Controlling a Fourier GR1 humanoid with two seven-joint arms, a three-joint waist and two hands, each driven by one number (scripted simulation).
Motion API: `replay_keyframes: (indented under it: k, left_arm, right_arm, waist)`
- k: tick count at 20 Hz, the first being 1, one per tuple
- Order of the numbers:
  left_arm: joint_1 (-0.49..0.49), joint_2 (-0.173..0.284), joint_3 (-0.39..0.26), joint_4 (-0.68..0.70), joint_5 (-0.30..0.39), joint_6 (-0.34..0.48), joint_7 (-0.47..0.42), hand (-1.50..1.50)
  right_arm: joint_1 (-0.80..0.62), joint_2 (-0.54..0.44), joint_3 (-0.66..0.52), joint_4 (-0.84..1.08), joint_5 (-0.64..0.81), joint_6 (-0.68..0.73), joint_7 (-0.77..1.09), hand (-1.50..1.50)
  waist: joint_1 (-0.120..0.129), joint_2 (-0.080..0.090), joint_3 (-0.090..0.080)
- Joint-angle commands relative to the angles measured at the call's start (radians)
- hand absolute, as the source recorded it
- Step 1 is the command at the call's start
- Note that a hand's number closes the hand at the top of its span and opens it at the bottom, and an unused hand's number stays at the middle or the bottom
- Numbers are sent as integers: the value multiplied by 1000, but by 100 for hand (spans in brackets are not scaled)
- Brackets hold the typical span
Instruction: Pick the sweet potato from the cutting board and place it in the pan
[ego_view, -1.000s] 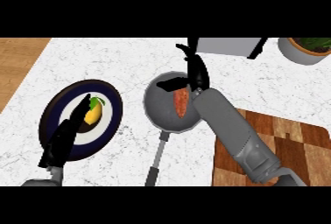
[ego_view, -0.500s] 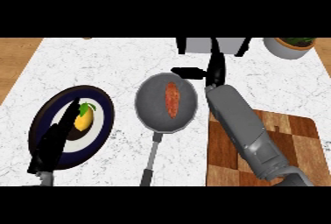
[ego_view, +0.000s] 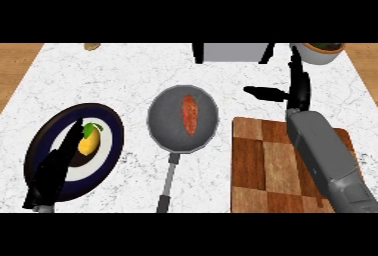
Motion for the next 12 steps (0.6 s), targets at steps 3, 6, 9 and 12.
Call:
replay_keyframes:
  k: [3, 6, 9, 12]
  left_arm:
    - [-6, 5, 12, -61, -4, -11, 70, 0]
    - [-20, -22, 5, 6, -32, 5, 16, 0]
    - [1, -14, 34, 0, -11, -30, 1, 0]
    - [58, -31, 15, -100, -36, -19, 33, 0]
  right_arm:
    - [174, -143, -44, -78, -27, 158, -75, -150]
    - [216, -203, -75, -114, -46, 241, -84, -150]
    - [274, -212, -77, -198, -38, 272, -57, -150]
    - [246, -254, -108, -154, -35, 333, -46, -150]
  waist:
    - [-6, -2, 0]
    - [-8, -1, 0]
    - [-5, -2, -1]
    - [3, -1, 0]
